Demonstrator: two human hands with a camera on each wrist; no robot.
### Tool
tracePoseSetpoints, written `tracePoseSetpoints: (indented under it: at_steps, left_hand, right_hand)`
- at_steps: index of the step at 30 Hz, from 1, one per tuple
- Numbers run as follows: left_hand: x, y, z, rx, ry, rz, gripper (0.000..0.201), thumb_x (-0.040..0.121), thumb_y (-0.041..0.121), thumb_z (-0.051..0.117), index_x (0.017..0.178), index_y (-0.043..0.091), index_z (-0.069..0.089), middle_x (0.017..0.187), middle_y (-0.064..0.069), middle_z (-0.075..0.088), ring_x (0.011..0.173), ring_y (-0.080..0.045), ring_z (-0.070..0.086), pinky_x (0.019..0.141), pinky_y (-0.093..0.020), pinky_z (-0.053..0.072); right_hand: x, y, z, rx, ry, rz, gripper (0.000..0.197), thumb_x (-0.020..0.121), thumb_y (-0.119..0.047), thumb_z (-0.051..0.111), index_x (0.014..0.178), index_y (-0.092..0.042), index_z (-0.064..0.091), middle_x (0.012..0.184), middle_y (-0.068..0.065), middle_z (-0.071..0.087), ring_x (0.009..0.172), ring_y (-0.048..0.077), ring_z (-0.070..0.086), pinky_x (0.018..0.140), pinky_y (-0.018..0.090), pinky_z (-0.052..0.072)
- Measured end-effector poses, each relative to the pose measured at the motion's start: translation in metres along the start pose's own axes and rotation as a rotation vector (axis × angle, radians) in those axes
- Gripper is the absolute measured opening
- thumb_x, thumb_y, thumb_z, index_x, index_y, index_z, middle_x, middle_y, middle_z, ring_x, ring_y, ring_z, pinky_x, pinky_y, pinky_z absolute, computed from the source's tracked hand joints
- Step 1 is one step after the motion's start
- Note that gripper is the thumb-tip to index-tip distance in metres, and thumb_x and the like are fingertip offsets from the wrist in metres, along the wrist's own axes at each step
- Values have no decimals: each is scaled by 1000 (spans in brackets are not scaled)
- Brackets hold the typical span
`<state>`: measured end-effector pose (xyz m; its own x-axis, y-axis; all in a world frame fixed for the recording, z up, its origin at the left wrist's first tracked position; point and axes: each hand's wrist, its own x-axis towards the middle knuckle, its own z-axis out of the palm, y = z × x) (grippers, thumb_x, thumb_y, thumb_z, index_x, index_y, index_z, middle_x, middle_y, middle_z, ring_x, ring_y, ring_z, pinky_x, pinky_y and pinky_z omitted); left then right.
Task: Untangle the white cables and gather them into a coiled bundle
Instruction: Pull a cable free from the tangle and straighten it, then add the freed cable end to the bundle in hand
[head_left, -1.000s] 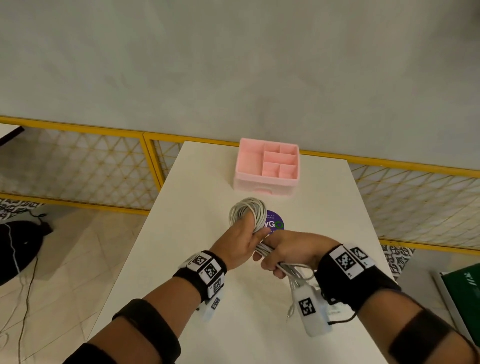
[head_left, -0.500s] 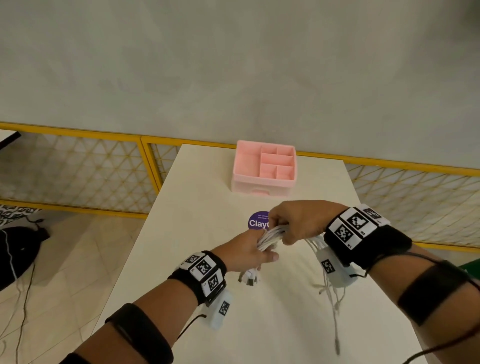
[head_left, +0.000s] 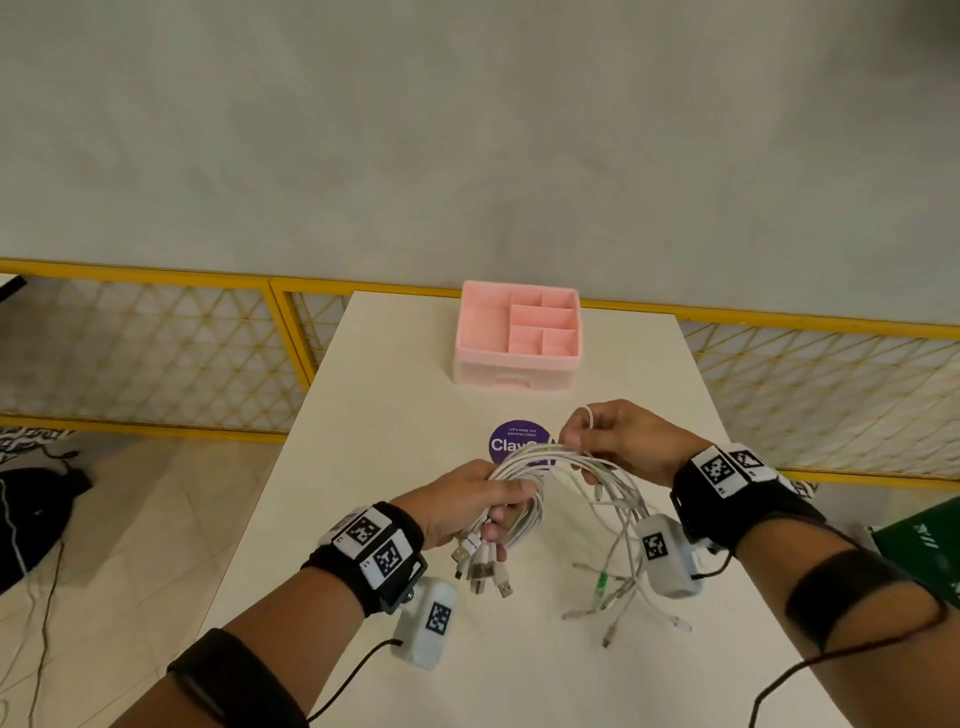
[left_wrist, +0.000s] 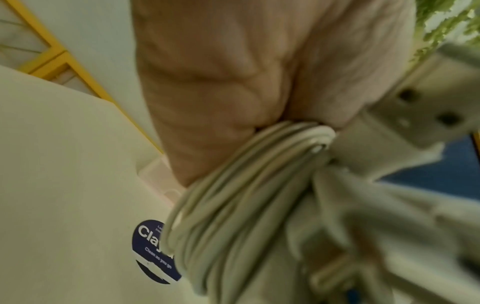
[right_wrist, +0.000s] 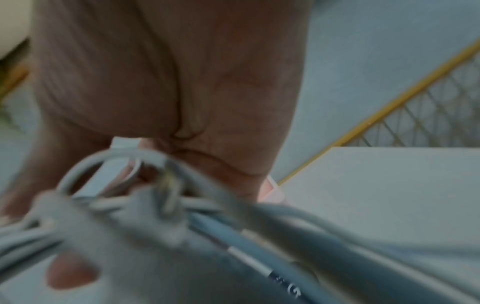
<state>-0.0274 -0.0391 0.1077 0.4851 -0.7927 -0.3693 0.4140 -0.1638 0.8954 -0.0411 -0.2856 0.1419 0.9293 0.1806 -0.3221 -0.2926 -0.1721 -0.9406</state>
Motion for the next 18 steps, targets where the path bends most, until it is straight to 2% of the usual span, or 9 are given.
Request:
tracePoseSetpoints:
  at_steps: [2,6,9,11,14,16,18]
  left_hand:
    - [-1,0,0,87,6,-28,25,99,28,60,79,16,52,59,4,38,47,-11,37,66,-38,55]
    - [-4,-4,0,212,11,-88,26,97,27,61,76,16,50,59,2,37,47,-12,36,70,-43,55]
    - [-4,-6,-1,309,55,-123,26,91,31,63,76,15,50,58,3,39,46,-11,37,76,-51,54]
    - [-3,-7,-2,373,87,-151,25,91,32,62,77,14,50,57,4,41,46,-11,39,77,-53,55]
    - [-2,-7,-2,468,99,-157,24,94,31,60,84,10,55,60,0,45,46,-12,43,72,-48,57]
    - [-3,-8,-3,537,96,-159,25,95,32,58,88,8,57,59,1,47,46,-13,44,69,-45,57]
    - [-5,-11,-7,573,101,-170,24,95,32,57,89,8,57,57,5,49,47,-13,46,69,-46,58]
  right_hand:
    - [2,6,-3,115,109,32,26,90,-24,66,76,-3,67,72,18,61,58,26,57,56,30,49]
    - [3,7,-6,361,239,19,27,101,-13,52,76,-5,60,78,15,59,66,27,58,61,33,51]
    - [2,-5,-4,514,149,34,27,98,-13,45,72,-12,53,70,7,52,66,24,52,66,34,46]
    - [2,-16,1,564,77,71,26,93,-13,46,67,-16,46,63,2,41,61,21,43,63,32,46]
    - [2,-25,8,395,48,190,32,95,-11,53,66,-20,43,56,-2,27,55,16,28,55,28,43]
    - [0,-26,8,144,31,305,31,94,-12,61,66,-18,51,54,-3,29,50,14,28,57,28,43]
    - [-2,-26,2,33,24,358,25,93,-12,65,68,-13,59,55,-2,31,49,14,30,60,28,46]
